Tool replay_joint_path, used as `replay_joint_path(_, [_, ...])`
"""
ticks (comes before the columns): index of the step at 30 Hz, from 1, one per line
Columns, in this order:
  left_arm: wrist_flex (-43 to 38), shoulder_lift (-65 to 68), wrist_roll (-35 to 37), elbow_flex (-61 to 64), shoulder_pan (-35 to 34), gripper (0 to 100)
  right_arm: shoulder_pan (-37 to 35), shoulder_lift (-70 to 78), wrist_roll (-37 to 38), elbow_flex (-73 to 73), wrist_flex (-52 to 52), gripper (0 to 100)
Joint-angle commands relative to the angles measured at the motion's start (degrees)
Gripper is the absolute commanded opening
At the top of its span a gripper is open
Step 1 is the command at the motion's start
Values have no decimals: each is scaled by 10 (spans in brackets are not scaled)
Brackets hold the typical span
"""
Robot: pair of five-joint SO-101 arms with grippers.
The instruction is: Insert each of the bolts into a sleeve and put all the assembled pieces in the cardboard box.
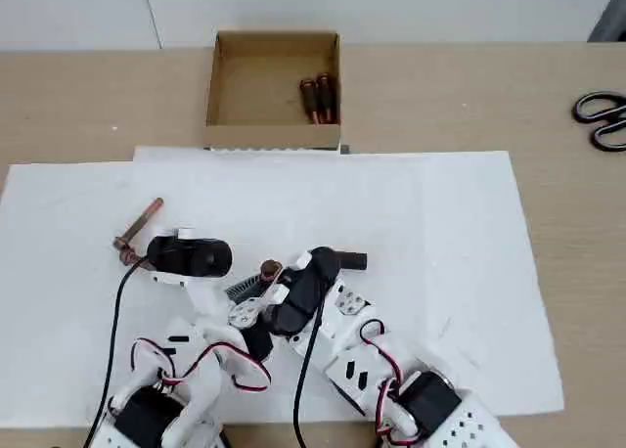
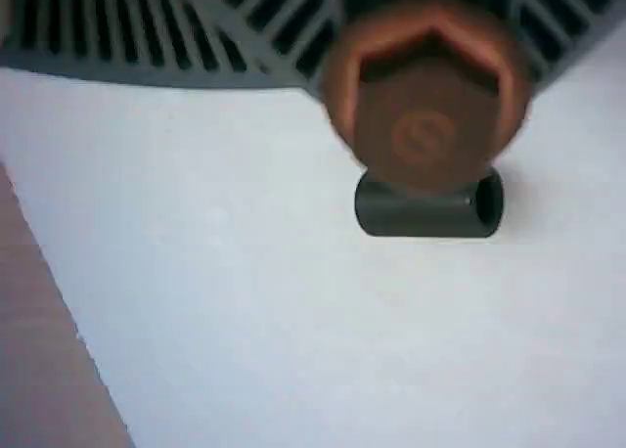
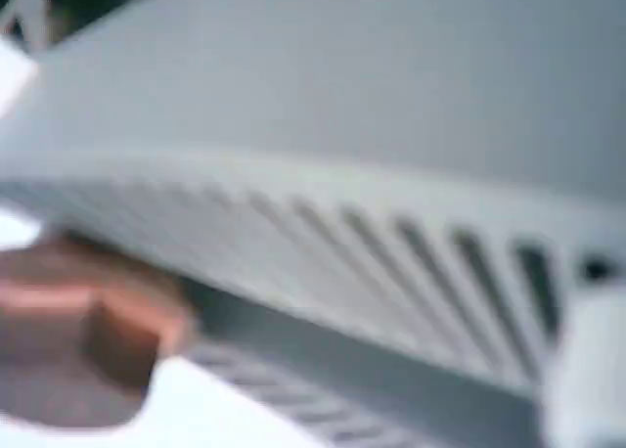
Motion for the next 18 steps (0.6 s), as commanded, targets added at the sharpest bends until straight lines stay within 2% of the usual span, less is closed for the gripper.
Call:
replay_joint_path(1, [17,-1,-6,3,1,6,-1,-7,31,-11,-25,2])
replay_joint_path(7, [2,-2,-12,3,1,17,-1,-7,35,-11,-25,2])
replay_joint_path(14, [-7,-2,-52,-1,-3,258,-1,-7,34,-11,-25,2])
replay_joint_path(18, [-4,-2,-55,-19,-4,283,-1,-7,34,-11,-25,2])
